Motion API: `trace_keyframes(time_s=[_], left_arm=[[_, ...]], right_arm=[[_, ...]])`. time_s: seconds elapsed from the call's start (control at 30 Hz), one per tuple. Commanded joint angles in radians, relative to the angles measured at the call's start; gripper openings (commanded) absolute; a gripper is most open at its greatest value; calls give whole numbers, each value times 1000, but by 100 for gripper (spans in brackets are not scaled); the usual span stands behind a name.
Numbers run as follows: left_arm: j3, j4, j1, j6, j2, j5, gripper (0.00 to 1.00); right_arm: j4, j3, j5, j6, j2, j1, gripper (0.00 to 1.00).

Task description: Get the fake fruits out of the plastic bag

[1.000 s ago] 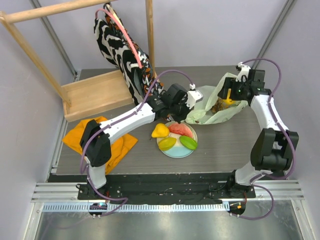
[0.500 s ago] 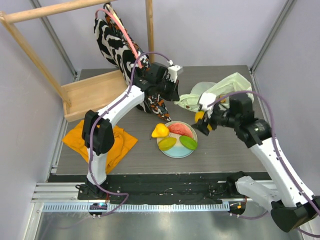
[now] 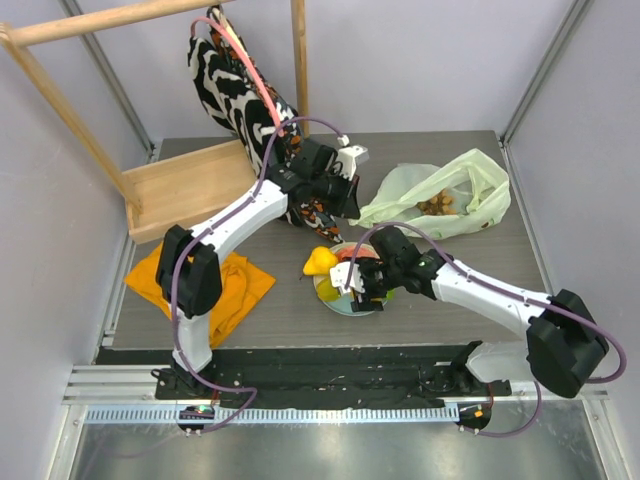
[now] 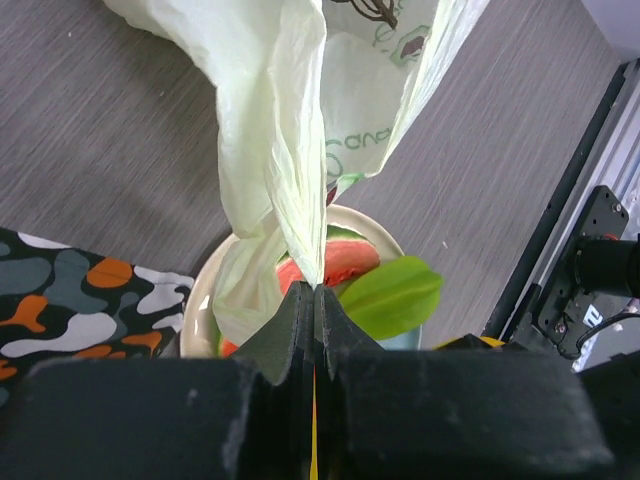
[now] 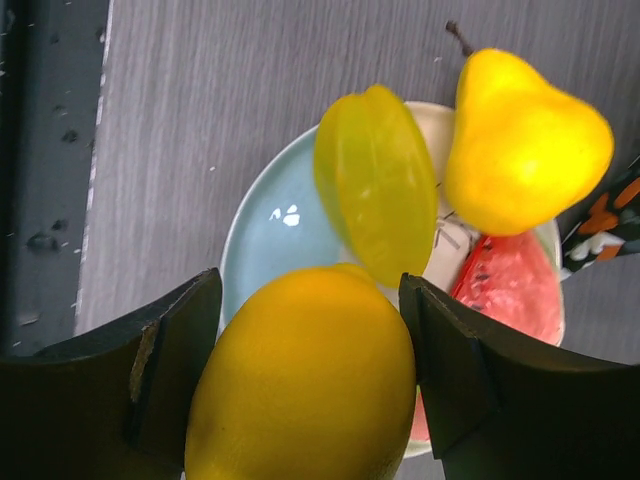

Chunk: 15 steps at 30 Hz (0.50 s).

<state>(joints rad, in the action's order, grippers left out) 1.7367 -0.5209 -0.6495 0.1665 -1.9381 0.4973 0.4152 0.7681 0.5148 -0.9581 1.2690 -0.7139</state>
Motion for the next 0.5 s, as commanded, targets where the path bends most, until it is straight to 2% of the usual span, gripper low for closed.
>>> trace_keyframes(time_s=[0.0,0.13,0.17,0.23,0.27,0.47], left_arm=[[-20,13,2,-36,105,-2,0],[-29,12,1,-44,114,1,0],[-29,12,2,-45,116,0,0],[-26,12,1,-50,113,0,0],[-23,9,1,-51,111,0,0],[-8,4,-7,-41,102,18,0]], right_arm=[[-150,-23,1,-54,33,-18,32],[-188,-67,-1,-68,40,-21,47],[-196,-79,7,-68,40,-21,58],[-197,-85,16,-67,35,-21,93],[-197,-82,11,-61,26,-21,100],[-141,17,-90,56,-71,-19,100]])
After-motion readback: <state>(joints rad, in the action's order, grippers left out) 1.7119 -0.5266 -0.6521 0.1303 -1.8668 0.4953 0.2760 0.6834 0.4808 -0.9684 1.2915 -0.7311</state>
